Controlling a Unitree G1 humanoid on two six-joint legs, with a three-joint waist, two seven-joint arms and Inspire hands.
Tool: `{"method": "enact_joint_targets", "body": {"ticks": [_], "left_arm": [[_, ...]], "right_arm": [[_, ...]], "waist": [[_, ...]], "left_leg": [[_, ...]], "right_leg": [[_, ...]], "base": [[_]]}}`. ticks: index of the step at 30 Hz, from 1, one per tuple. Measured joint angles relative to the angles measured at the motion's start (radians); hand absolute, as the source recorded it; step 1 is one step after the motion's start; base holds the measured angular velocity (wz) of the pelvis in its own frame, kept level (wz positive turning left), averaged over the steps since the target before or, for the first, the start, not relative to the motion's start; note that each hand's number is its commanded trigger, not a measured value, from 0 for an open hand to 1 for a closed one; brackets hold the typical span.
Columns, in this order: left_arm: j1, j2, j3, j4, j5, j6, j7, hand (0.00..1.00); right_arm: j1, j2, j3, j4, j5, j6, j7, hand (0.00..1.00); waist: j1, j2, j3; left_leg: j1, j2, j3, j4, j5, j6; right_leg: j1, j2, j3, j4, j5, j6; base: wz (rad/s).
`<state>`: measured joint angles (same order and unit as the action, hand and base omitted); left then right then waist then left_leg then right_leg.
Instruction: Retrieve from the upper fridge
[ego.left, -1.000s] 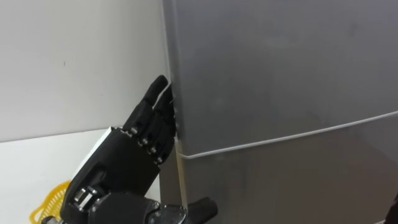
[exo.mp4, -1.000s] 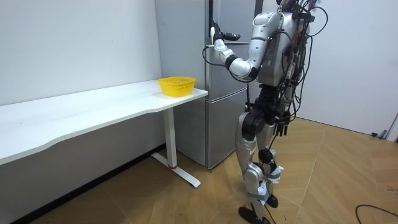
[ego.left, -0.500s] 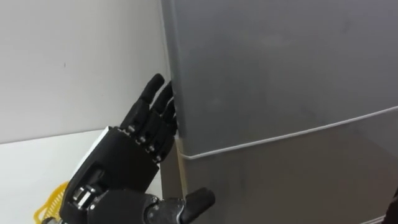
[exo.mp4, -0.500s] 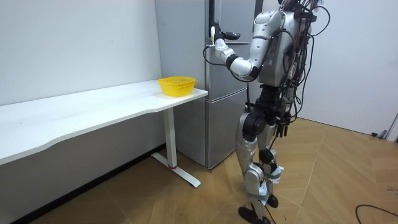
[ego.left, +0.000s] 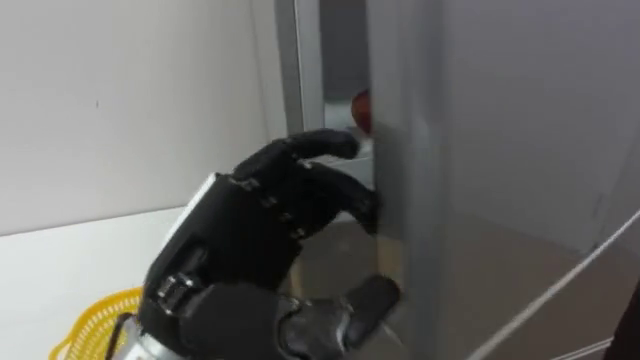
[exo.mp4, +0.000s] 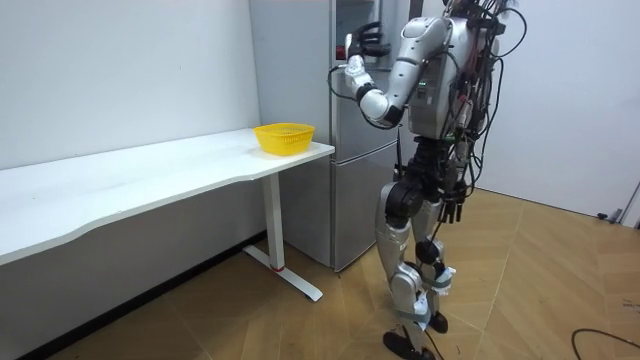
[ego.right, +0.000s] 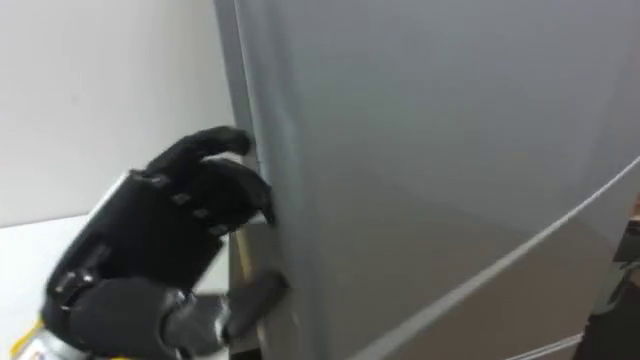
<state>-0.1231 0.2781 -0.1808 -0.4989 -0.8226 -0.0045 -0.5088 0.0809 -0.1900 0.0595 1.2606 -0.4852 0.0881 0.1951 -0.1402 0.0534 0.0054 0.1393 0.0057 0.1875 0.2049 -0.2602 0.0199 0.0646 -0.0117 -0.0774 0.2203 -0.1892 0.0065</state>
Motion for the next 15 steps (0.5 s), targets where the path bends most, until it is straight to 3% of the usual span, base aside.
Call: {"method": "enact_joint_targets", "body": {"ticks": [8,15], "left_arm": [[-0.072,0.002,-0.088,-0.015,-0.038,0.017,-0.147,0.00],[-0.073,0.001,-0.098,-0.022,-0.070,0.024,-0.208,0.00]], "right_arm": [[0.001,-0.004,0.030,-0.002,0.009,0.001,-0.006,0.00],[0.000,-0.003,0.044,-0.003,0.022,0.001,-0.005,0.00]], "waist": [[-0.023,0.008,-0.0056],[-0.017,-0.007,-0.0052]], "left_leg": [[0.013,0.004,0.011,-0.002,0.000,0.000],[0.021,0.005,0.018,-0.003,0.000,0.000]], "right_leg": [[0.005,0.010,0.022,0.001,0.000,-0.004],[-0.003,0.018,0.037,0.003,-0.003,-0.010]], "base": [[-0.08],[-0.02]]}}
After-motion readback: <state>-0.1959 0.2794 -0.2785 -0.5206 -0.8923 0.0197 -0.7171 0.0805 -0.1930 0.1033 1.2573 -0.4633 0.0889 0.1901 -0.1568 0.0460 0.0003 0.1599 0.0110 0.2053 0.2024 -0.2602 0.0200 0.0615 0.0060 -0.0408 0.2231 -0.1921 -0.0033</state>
